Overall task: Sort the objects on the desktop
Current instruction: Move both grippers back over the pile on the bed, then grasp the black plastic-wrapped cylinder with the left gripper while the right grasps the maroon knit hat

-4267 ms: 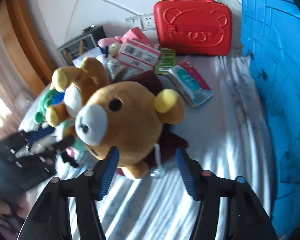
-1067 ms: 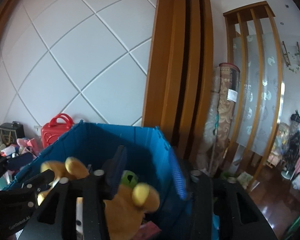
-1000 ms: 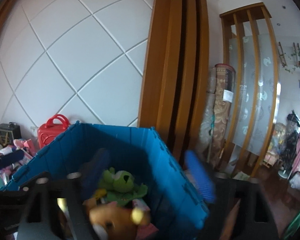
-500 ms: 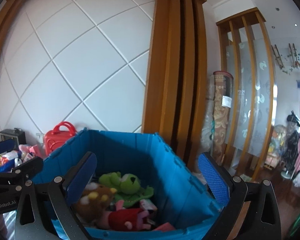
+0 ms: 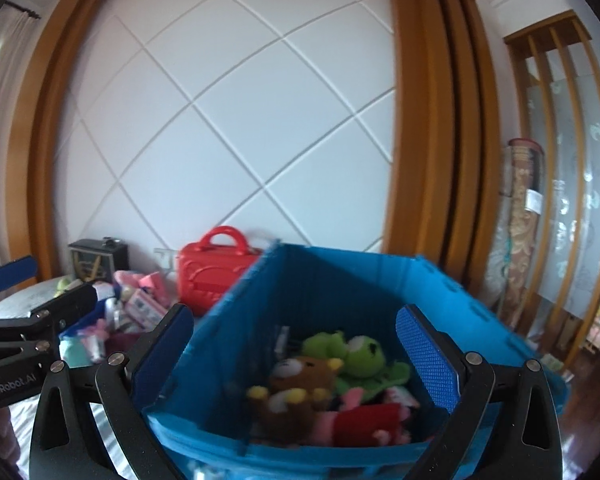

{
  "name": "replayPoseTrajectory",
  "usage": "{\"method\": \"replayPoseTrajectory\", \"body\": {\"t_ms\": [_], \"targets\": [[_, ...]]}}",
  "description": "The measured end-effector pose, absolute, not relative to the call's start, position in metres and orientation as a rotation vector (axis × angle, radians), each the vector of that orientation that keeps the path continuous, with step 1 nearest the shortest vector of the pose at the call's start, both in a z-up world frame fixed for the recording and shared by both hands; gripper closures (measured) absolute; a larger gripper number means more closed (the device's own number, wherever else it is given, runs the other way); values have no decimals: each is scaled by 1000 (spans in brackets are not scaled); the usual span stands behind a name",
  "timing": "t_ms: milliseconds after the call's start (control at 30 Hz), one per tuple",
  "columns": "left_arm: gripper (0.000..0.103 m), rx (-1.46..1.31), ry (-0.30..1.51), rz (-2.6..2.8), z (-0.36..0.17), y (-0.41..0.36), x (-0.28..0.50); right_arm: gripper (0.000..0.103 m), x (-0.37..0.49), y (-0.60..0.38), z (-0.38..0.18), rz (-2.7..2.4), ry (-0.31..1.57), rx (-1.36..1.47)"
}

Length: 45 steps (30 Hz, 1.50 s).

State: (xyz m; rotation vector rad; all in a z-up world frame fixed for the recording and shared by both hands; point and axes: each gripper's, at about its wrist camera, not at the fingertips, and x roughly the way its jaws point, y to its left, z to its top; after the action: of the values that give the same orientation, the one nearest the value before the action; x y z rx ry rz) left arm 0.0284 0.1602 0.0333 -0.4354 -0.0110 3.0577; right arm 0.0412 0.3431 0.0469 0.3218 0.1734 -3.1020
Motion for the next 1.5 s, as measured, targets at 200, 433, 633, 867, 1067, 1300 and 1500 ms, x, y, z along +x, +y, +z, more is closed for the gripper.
{"method": "replayPoseTrajectory", "body": {"t_ms": [200, 433, 633, 867, 1067, 1300, 1500], "targets": [[13, -524, -65, 3122, 14, 79, 19, 0, 20, 261, 37, -3007, 208, 343], [13, -641, -57, 3183, -11, -27, 2, 0, -8, 171, 19, -2940, 189, 405], [13, -807, -84, 3206, -46, -120, -20, 0, -44, 116, -20, -2906, 159, 606], [13, -1057, -164, 3212, -106, -195, -39, 0, -82, 112, -79, -2852, 153, 938], [13, -1332, -219, 3243, -158, -251, -36, 0, -114, 118, -122, -2752, 134, 1100], [13, -1528, -208, 3272, -191, -306, -44, 0, -149, 113, -165, -2718, 133, 1219], [17, -1549, -133, 3189, -204, -332, -94, 0, -175, 101, -189, -2675, 63, 1339]]}}
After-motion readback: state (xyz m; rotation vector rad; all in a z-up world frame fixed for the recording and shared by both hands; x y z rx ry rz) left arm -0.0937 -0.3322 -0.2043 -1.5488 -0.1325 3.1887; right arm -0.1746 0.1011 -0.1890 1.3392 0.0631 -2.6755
